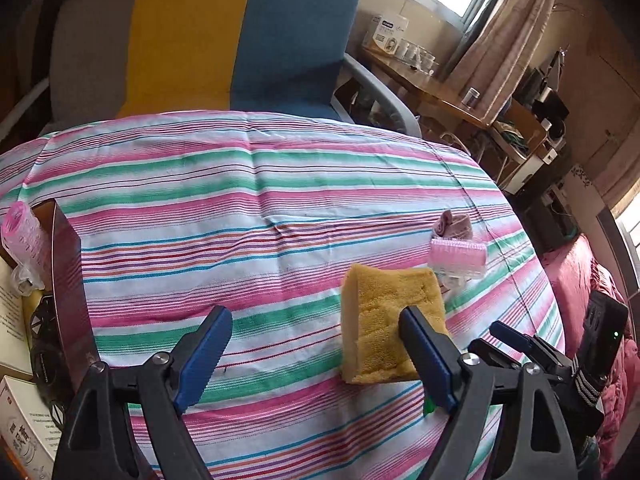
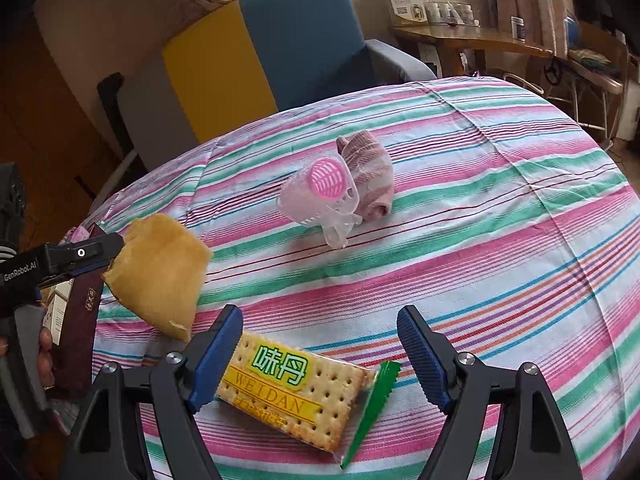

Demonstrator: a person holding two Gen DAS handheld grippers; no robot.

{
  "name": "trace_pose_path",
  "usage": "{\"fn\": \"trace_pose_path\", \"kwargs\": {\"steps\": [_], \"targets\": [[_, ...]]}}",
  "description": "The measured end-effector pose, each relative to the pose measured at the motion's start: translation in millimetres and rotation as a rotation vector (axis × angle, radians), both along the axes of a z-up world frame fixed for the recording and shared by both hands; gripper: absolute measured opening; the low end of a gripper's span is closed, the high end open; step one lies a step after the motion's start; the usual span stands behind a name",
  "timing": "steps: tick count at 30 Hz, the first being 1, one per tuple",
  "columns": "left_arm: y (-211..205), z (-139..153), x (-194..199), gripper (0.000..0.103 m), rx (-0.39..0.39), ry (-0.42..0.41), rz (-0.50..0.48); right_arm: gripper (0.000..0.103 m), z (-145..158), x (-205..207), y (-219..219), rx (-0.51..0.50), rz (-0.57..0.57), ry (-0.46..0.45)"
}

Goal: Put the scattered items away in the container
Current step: 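Close the left gripper on the second yellow sponge and lift it, then grasp the WEIDAN cracker packet with the right gripper while the left gripper holds the sponge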

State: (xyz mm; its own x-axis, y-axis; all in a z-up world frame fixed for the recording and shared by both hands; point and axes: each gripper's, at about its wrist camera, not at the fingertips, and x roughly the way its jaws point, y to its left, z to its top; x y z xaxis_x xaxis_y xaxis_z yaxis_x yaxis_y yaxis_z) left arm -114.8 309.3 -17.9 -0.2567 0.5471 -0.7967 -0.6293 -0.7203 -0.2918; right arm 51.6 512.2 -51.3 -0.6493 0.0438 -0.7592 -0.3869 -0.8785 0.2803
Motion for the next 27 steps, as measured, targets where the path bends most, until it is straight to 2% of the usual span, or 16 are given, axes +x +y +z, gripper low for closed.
{"fn": "trace_pose_path", "kwargs": {"steps": [5, 7, 13, 19, 22, 25, 27], "targets": [[11, 0, 16, 0.087, 0.038, -0.024, -0.057, 0.080, -5, 0, -5, 0.003, 0.014, -0.017], [18, 2, 22, 0.087, 0.028, -0.008, -0.077, 0.081, -8, 3, -4, -0.002, 0.010, -0.023], [51, 5, 35, 0.087, -0.046, 0.066, -0.150, 0.081, -4, 10, 1, 0.002, 0.016, -0.009], [74, -7, 36, 0.087, -0.137, 0.115, -0.178, 0.081, 5, 15, -7, 0.036, 0.087, 0.000], [77, -18, 30, 0.085, -0.163, 0.085, -0.170, 0.081, 10, 14, -14, 0.056, 0.156, 0.012], [72, -30, 21, 0.076, -0.149, 0.019, -0.149, 0.081, 11, 8, -24, 0.100, 0.243, -0.009], [66, -35, 17, 0.075, -0.129, -0.015, -0.136, 0.081, 7, 0, -30, 0.147, 0.301, -0.047]]}}
